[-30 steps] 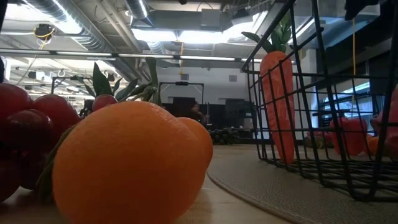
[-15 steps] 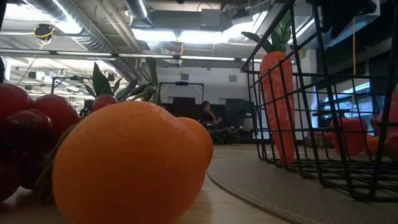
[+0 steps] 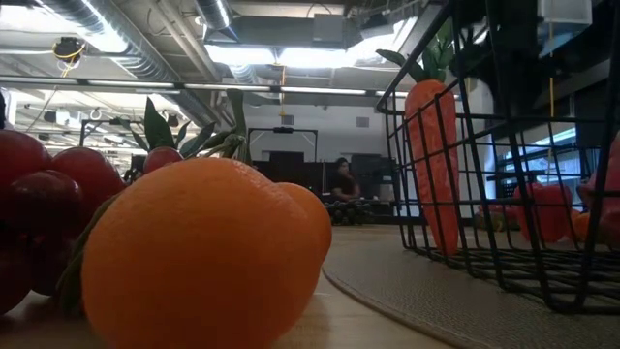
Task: Build produce basket
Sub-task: Put the top right pepper into the wire basket
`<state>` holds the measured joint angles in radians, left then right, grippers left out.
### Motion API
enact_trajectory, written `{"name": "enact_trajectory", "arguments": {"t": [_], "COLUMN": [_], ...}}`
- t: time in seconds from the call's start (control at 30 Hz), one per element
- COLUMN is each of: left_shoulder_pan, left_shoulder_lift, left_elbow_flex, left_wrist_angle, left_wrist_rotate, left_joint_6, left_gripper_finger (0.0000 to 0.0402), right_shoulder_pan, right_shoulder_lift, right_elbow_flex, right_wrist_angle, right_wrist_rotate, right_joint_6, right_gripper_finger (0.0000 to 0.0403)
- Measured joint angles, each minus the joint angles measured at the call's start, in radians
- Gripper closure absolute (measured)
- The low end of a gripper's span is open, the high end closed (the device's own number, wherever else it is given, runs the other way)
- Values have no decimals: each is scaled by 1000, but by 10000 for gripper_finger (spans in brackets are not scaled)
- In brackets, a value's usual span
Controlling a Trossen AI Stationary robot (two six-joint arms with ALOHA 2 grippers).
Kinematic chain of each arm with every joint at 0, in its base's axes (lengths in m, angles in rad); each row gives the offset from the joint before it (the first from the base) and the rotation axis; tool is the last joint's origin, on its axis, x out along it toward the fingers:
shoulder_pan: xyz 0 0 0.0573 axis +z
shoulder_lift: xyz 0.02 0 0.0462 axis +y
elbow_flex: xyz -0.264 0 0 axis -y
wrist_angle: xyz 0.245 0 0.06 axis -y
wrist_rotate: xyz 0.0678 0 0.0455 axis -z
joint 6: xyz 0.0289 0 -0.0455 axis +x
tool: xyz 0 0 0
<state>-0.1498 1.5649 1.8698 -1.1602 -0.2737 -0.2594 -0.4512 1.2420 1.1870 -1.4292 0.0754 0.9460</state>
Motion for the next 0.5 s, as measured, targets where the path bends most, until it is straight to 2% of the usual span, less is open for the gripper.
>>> {"name": "enact_trajectory", "arguments": {"t": [0.3, 0.5], "left_shoulder_pan": [48, 131], "left_shoulder_lift": [2, 2], "left_elbow_flex": [-2, -2], "left_wrist_angle": [24, 73], "left_wrist_rotate": [-8, -6], "left_joint_6": [50, 112], "left_gripper_finger": [333, 333], "right_shoulder_pan": [-117, -174], "right_shoulder_lift": [3, 3], "right_elbow_flex": [-248, -399], "right_wrist_angle": [278, 541], "right_wrist_rotate": [3, 100], "right_joint_6": [-8, -14], "right_gripper_finger": [273, 273]}}
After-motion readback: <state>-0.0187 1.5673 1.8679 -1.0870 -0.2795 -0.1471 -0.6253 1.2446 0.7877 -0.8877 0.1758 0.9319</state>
